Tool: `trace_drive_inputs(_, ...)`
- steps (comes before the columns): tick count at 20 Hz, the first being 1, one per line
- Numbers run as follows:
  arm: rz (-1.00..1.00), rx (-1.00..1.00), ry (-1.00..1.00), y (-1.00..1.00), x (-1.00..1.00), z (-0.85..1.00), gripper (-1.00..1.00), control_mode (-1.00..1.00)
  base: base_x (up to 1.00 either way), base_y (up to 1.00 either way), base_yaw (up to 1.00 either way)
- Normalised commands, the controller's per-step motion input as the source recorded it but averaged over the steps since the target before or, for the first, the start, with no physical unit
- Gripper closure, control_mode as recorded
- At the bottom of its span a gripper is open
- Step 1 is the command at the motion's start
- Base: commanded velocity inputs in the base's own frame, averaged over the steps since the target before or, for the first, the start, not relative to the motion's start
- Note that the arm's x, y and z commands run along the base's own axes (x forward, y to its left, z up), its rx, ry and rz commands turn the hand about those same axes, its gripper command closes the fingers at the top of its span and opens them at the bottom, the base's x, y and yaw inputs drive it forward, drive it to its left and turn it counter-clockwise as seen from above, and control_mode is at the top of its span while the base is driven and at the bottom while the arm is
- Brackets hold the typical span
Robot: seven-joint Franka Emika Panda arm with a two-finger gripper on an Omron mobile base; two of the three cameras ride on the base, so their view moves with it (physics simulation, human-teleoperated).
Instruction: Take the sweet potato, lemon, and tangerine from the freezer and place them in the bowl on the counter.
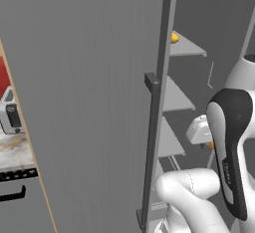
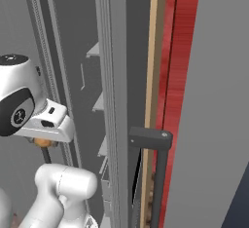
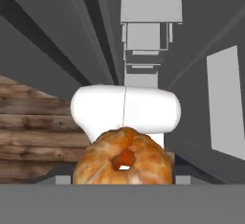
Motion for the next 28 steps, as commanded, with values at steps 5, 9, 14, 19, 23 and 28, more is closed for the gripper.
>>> trace_drive_inputs(5,0.00,0.00,0.00,0.00,0.00,0.00,1.00,1.00,-0.63,0.52,0.01)
trace_drive_inputs(9,0.00,0.00,0.00,0.00,0.00,0.00,1.00,1.00,-0.69,0.78,0.01)
trace_drive_inputs(14,0.00,0.00,0.00,0.00,0.00,0.00,1.00,1.00,-0.50,0.99,0.01)
trace_drive_inputs(19,0.00,0.00,0.00,0.00,0.00,0.00,1.00,1.00,-0.09,1.00,0.00)
trace_drive_inputs(23,0.00,0.00,0.00,0.00,0.00,0.00,1.00,1.00,0.01,1.00,0.00)
trace_drive_inputs(28,0.00,0.00,0.00,0.00,0.00,0.00,1.00,1.00,0.31,1.00,0.00)
